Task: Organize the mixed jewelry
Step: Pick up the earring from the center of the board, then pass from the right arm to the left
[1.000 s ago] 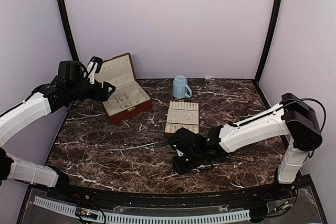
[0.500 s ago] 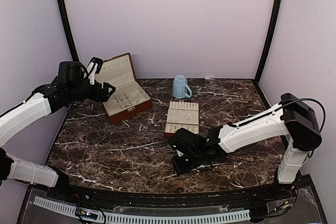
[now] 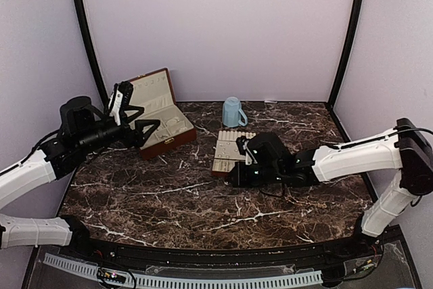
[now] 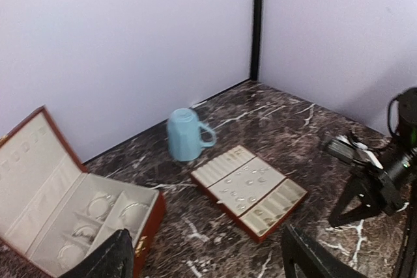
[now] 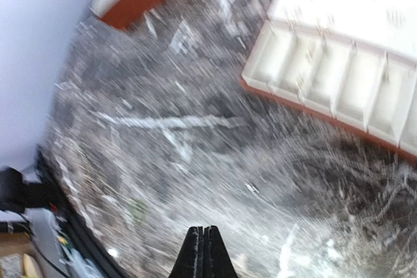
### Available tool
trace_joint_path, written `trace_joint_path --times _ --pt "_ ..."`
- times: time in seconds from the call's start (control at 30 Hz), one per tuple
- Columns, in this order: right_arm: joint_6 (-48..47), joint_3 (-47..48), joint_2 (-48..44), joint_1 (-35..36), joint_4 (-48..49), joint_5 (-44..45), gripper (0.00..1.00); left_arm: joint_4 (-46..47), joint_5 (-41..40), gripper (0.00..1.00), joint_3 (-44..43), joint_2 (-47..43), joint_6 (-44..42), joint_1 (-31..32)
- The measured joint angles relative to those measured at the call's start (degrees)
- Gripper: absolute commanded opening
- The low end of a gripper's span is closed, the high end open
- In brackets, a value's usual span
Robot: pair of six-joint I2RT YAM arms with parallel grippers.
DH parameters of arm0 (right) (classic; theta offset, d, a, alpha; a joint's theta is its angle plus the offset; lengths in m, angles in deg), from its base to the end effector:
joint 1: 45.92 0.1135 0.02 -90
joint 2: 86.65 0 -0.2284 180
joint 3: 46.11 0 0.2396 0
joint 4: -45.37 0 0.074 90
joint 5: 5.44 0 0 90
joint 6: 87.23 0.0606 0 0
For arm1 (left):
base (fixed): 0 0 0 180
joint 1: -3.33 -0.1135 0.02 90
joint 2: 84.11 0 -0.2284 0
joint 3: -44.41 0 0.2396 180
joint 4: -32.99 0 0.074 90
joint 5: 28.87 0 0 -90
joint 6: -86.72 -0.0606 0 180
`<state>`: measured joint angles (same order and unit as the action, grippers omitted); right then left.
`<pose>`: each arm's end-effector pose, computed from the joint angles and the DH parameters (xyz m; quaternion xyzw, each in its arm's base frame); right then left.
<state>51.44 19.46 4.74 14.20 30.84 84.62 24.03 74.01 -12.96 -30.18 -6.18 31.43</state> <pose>0.1713 0.2981 0.1503 -0.0903 0.9031 0.3411 0.2448 0.2205 -0.1330 0.2997 0.2693 0.6888 -0.2268 0.6338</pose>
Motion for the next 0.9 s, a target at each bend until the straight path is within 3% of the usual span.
trace_joint_path --times 0.2,0.4,0.53,0.9 --pt "2.3 -1.6 -8.0 -0.9 11.7 0.9 0.0 13.0 -1.0 0.83 6.1 0.4 2.6 12.0" --pt "2.9 -2.6 -12.5 -1.6 20.8 -0.7 0.0 23.8 -6.6 0.83 7.7 9.8 1.4 23.3" --pt "2.9 -4.9 -14.2 -1.6 26.3 -2.7 0.0 28.9 -9.2 0.82 7.6 15.7 -0.7 27.1" --pt "4.2 -7.0 -14.4 -1.6 32.1 -5.3 0.0 37.4 -11.0 0.55 2.9 25.0 -4.0 31.0"
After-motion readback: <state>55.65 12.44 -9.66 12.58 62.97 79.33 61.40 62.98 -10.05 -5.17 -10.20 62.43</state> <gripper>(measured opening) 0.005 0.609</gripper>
